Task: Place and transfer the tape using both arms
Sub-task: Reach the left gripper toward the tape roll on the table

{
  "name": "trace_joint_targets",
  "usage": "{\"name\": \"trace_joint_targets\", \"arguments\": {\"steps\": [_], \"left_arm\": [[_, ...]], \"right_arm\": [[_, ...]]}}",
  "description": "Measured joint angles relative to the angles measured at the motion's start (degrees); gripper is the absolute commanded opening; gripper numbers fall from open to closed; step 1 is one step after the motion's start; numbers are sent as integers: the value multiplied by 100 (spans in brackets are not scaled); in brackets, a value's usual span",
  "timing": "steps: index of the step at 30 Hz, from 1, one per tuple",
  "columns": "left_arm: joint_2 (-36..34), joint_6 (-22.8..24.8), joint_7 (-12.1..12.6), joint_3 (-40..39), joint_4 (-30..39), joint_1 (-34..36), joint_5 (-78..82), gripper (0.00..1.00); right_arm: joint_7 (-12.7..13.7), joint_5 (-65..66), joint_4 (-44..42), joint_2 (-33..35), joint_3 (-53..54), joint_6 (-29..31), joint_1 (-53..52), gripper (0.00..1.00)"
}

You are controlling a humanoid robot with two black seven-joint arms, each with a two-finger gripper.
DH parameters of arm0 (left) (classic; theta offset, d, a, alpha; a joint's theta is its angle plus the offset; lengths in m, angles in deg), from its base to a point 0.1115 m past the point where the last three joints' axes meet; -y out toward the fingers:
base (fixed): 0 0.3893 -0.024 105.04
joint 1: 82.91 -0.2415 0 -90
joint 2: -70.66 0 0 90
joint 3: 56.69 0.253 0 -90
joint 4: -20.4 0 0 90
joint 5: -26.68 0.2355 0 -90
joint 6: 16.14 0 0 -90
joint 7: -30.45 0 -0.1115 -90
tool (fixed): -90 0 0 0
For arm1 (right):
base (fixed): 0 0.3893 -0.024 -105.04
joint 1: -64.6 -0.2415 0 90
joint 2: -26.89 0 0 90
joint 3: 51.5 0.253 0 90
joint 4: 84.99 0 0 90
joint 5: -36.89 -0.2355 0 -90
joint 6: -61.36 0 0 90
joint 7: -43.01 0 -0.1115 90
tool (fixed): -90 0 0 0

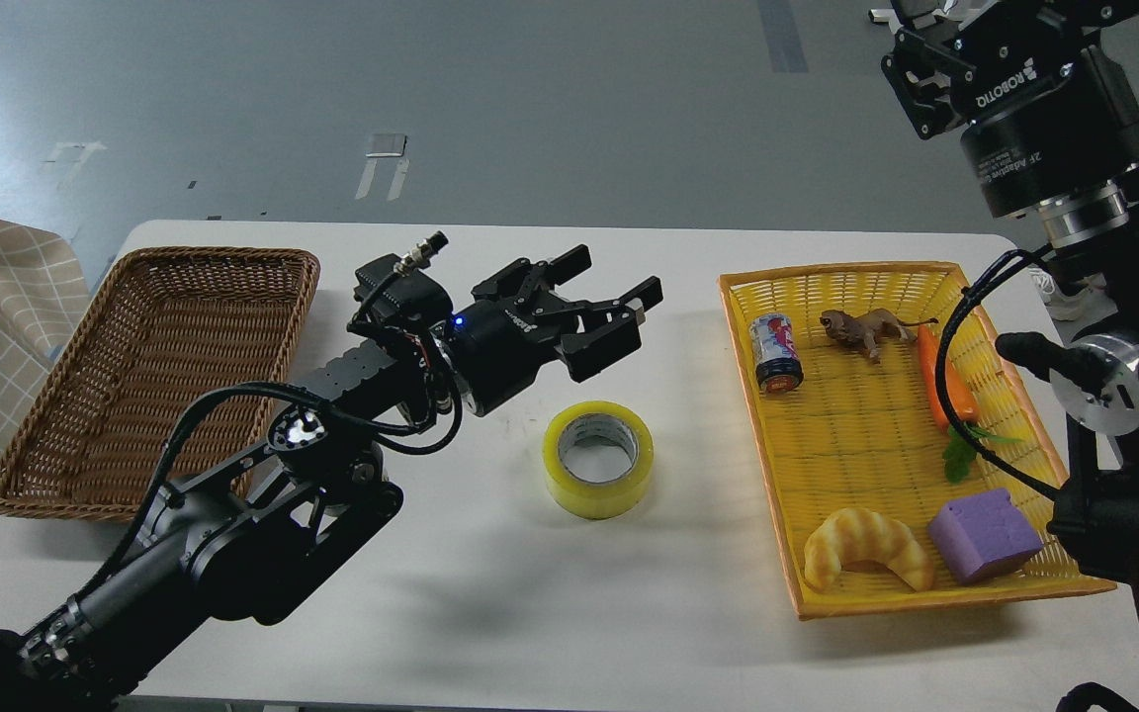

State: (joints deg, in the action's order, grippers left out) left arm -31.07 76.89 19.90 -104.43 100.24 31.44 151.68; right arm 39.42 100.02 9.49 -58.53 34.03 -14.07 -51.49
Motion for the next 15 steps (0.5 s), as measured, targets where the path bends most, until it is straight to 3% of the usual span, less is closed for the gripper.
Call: {"name": "trace_joint_targets", "arguments": {"steps": [4,15], "left_arm": [[-28,2,106,233,-126,-45,0,98],[-31,4,118,758,-429,-10,0,98]], "right_arm": [[0,1,0,-7,0,-12,51,100],[-8,13,12,-12,103,-61,134,100]]}}
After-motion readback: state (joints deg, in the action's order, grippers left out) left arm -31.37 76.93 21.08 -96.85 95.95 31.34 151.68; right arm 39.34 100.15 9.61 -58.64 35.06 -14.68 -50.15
